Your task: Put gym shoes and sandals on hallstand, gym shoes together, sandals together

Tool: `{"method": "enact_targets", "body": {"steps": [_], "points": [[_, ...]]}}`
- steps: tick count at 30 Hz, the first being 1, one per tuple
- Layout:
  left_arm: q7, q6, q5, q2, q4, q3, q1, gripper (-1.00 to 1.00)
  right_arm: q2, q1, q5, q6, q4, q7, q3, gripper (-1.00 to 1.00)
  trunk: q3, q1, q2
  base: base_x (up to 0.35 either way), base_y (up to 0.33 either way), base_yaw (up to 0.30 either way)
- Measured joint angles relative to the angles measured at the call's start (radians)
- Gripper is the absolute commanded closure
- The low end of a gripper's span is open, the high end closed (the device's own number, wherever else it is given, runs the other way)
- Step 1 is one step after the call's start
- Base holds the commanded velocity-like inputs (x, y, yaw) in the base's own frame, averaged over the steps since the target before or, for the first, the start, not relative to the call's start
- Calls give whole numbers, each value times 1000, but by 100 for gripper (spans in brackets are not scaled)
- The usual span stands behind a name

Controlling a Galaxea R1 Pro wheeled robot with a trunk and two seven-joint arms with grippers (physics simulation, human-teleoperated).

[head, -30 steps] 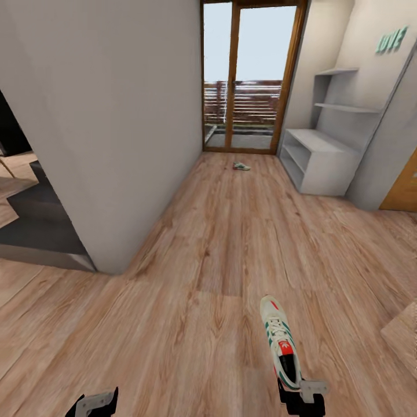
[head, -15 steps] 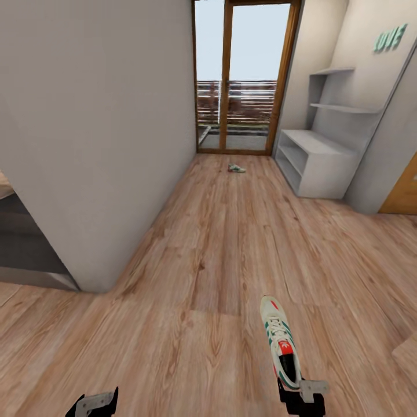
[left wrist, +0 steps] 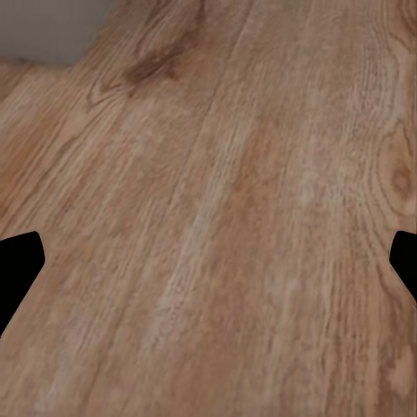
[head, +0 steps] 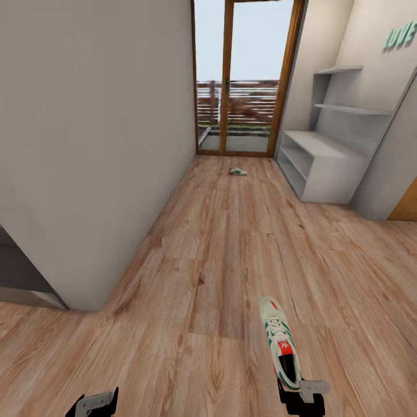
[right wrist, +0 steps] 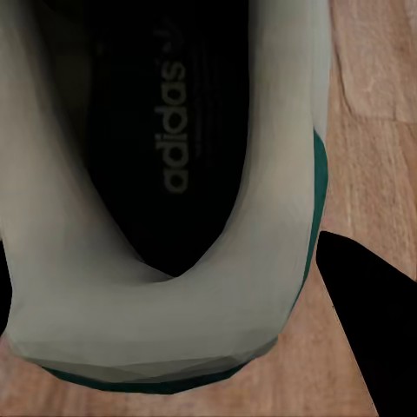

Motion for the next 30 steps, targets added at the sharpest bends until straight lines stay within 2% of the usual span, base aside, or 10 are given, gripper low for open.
{"method": "enact_targets", "body": {"steps": [8,19,30], "points": [[0,0,0,0,0,0,0,-100,1,0,0,0,0,-2,0,100,0,0,0,336,0,-15],[0,1,1,1,1,0,0,-100,1,0,-1,0,-1,-3,0,100,0,0,0,336,0,-215],[0,1,1,2,1,0,0,-100,3,0,-1,0,1,-3,0,100,0,0,0,336,0,-25]]}}
